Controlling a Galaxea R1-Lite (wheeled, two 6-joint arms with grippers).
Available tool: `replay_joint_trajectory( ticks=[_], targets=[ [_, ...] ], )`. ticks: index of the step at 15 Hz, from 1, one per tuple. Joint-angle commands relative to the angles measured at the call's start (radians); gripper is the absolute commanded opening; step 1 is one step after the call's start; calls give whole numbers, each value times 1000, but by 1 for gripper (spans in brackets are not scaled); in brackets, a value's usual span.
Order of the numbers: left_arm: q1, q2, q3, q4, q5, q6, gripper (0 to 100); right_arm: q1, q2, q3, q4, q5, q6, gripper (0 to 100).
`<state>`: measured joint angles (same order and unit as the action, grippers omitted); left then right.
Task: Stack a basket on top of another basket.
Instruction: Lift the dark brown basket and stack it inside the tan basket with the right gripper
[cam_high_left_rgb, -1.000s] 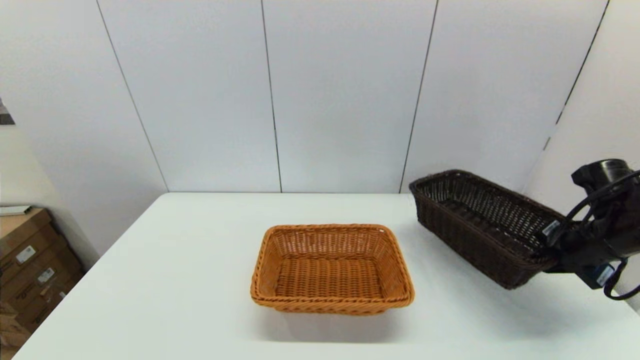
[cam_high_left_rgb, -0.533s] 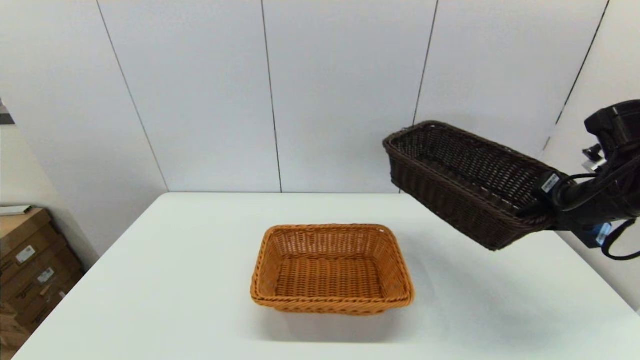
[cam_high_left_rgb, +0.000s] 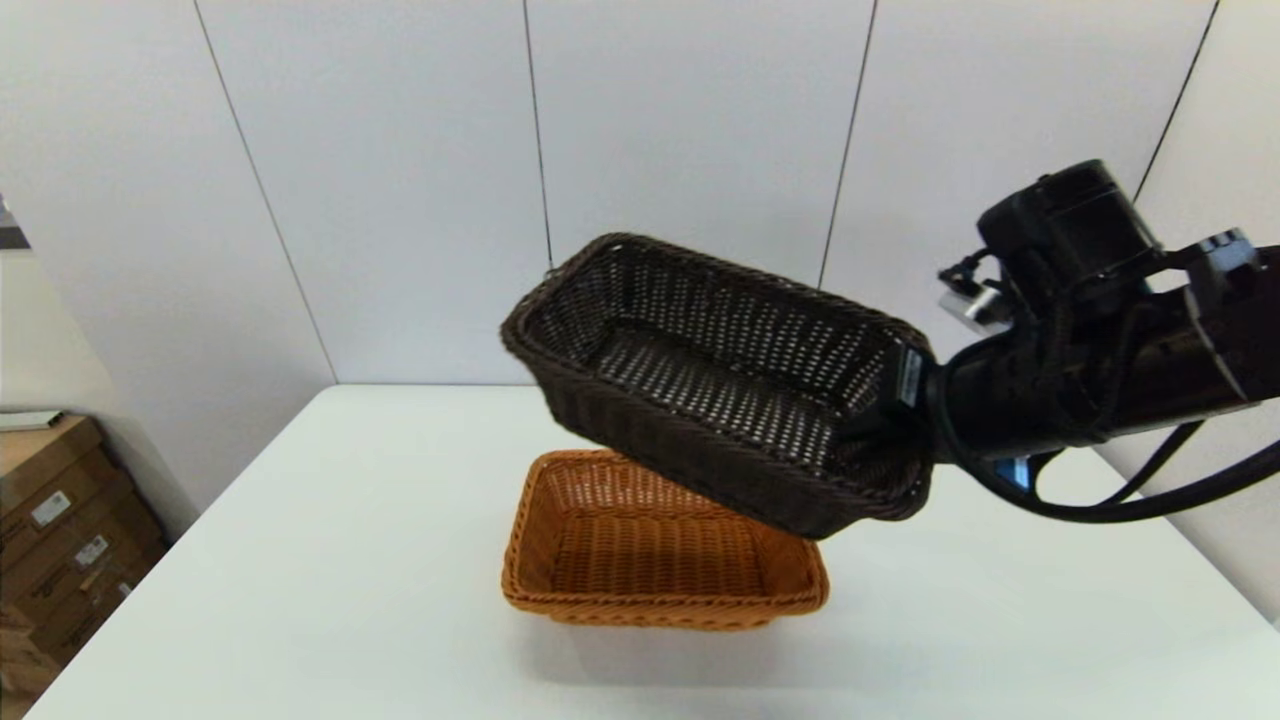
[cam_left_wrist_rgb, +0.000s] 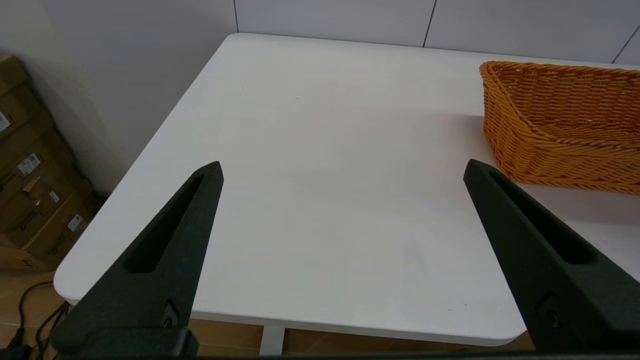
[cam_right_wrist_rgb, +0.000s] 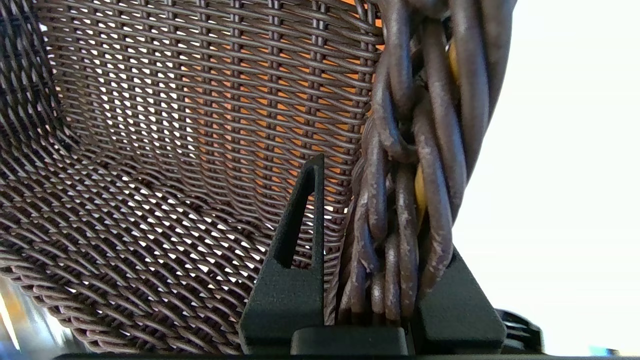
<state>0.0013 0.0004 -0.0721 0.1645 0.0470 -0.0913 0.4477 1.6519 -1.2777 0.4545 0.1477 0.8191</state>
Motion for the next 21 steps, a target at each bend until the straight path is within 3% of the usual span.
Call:
replay_joint_trajectory(
  ticks=[1,5,11,14,21],
  targets=[
    [0,-2,0,1,1,-1,100,89,128,-60,6,1,-86,0],
    [0,-2,0,1,1,-1,100,86,200,-121,99,7,-224,0],
    [0,-2,0,1,1,-1,100,52,243,-221,217,20,-331,0],
    [0,-2,0,1,1,-1,100,32,266,-266,234,49,-342,0],
    [0,-2,0,1,1,-1,100,32,332,-302,227,61,-344,0]
  ],
)
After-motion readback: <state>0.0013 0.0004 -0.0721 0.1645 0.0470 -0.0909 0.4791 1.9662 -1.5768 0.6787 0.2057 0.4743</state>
